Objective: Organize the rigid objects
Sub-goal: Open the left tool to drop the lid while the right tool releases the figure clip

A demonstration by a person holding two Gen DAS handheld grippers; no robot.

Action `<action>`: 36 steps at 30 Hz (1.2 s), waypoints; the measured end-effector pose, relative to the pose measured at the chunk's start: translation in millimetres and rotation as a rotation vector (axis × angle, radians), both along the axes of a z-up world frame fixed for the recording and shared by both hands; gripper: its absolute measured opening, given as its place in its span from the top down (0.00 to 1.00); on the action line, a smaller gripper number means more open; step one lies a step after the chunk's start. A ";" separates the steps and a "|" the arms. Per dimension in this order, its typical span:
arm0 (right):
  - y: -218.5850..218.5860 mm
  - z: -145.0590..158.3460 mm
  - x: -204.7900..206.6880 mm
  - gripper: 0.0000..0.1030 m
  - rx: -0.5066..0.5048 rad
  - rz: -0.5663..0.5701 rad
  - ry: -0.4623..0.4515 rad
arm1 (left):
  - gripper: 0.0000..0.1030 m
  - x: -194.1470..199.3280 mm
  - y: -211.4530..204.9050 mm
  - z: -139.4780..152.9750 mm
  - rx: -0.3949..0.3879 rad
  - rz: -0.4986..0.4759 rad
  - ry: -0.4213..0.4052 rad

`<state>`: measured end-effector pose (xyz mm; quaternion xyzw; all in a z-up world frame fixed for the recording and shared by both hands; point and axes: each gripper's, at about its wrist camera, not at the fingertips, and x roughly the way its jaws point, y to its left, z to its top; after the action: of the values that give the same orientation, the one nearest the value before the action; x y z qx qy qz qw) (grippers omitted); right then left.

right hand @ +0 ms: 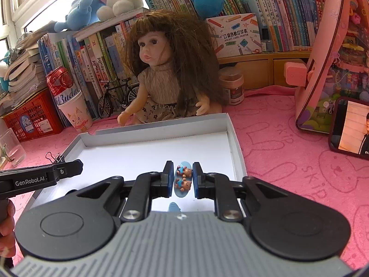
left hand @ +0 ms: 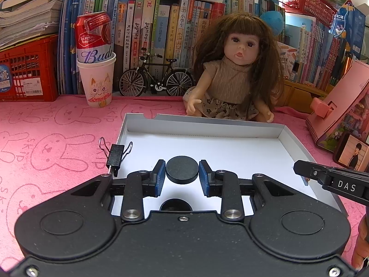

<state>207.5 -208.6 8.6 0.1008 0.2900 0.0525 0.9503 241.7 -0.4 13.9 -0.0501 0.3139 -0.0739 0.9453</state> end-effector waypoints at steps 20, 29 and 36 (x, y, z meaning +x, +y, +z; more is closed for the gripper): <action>-3.3 -8.1 4.0 0.79 0.040 0.003 0.044 | 0.72 0.9 -2.4 -8.4 0.001 -0.002 0.023; -4.4 -13.1 5.8 0.79 0.054 -0.003 0.062 | 0.72 2.3 -2.0 -13.1 0.000 0.005 0.042; -4.8 -14.2 6.3 0.76 0.062 -0.006 0.063 | 0.72 2.3 -1.7 -15.5 -0.002 0.011 0.056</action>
<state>213.9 -213.4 -5.6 0.1327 0.3178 0.0551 0.9372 244.0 -2.1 -1.6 -0.0547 0.3398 -0.0677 0.9365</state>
